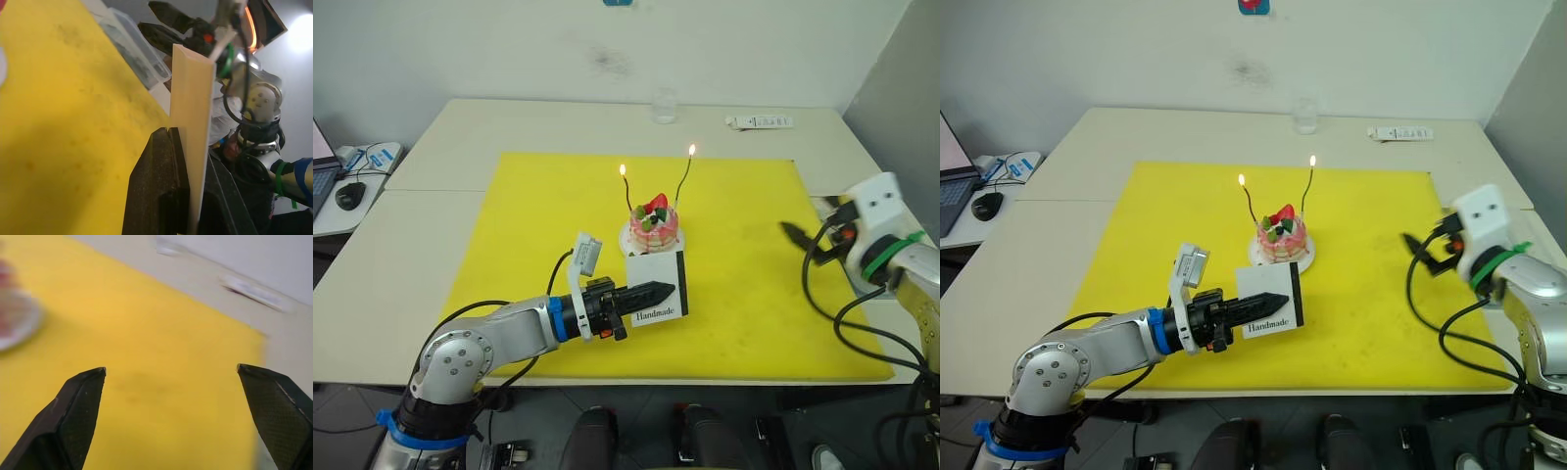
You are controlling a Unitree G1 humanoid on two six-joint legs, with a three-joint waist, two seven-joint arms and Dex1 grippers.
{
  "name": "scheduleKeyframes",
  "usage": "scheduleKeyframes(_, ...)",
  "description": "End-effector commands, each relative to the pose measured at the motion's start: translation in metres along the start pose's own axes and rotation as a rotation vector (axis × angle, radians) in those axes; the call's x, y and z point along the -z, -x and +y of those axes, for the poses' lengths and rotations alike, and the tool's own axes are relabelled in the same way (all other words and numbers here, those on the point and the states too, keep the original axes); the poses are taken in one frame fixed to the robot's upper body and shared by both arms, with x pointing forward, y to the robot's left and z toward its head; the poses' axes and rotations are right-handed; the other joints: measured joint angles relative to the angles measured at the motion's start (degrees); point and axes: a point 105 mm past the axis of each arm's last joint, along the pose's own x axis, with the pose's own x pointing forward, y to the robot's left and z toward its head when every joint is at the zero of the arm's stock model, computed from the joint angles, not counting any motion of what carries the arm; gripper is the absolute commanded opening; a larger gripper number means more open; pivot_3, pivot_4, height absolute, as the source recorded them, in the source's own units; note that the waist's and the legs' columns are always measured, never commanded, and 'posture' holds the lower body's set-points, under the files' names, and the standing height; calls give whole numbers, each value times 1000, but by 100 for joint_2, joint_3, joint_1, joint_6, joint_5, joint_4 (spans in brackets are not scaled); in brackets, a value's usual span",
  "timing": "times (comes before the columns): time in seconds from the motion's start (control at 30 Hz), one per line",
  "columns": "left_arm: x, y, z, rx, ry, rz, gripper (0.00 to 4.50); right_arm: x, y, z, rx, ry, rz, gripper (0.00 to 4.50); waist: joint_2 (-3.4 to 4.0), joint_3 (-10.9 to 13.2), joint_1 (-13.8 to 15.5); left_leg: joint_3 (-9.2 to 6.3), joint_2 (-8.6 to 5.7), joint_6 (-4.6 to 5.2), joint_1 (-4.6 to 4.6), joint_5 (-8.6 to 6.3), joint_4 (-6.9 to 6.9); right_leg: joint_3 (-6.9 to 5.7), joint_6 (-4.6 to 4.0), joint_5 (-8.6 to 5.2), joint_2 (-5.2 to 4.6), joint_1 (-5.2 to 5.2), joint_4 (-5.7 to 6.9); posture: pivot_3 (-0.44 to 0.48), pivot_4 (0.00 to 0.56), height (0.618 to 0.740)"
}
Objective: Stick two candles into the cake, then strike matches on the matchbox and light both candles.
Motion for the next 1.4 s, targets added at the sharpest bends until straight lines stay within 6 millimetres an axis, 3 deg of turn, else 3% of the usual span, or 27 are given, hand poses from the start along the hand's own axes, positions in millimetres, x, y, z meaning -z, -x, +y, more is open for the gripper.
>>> scheduleKeyframes(0.03, -5, 2, 2, -10, 73, -16, 0, -11, 6, 41, -288, 90, -64, 4485, 0, 0, 36, 1, -4, 0, -4, 0, 0, -1, 0, 0, -1, -1, -2, 0, 150, 740)
scheduleKeyframes(0.2, 7, 1, 30, -155, 224, 50, 0, -3, 21, 76, -584, 142, -32, 4485, -1, 1, 52, 15, -13, 3, -3, -2, 2, 8, 9, -6, -16, 3, -6, 0, 150, 740)
scheduleKeyframes(0.37, 22, -8, 44, -244, 316, 127, 0, -9, 16, 89, -653, 179, -37, 4485, -1, 1, 26, 4, -5, 3, 11, -2, 5, 3, 1, -9, -25, 12, 1, 0, 150, 740)
scheduleKeyframes(0.57, 30, -13, 56, -333, 367, 159, 0, -16, 10, 91, -630, 182, -58, 4485, -1, 0, 24, -3, -4, 1, 10, -1, 3, -1, 3, -6, -23, 12, 5, 0, 150, 740)
scheduleKeyframes(0.9, 34, -18, 59, -370, 390, 170, 0, -8, 6, 85, -586, 170, -40, 4485, -1, 0, 26, 1, -8, 1, 12, -1, 6, 1, 1, -6, -25, 17, 4, 0, 150, 740)
scheduleKeyframes(0.93, 34, -18, 59, -371, 388, 171, 449, -8, 6, 85, -582, 170, -39, 4500, -1, 0, 26, 1, -9, 1, 12, -1, 7, 2, 0, -6, -25, 18, 3, 0, 150, 740)
scheduleKeyframes(1.0, 33, -17, 60, -380, 385, 169, 787, -8, 5, 84, -578, 167, -40, 4500, -1, 0, 27, 2, -11, 1, 12, -1, 7, 3, 1, -6, -25, 19, 2, 0, 150, 740)
scheduleKeyframes(1.17, 22, -5, 65, -420, 369, 132, 2287, -6, 3, 83, -579, 163, -41, 4500, -1, 0, 21, 1, -8, 1, 13, -1, 6, 3, 2, -5, -25, 18, 2, 0, 150, 740)
scheduleKeyframes(1.4, -7, 37, 73, -525, 304, 64, 4415, 7, -1, 77, -588, 162, -27, 4500, 0, 0, -7, -4, 2, 1, 27, -1, 2, 1, -13, -5, -15, 18, 11, 0, 150, 740)
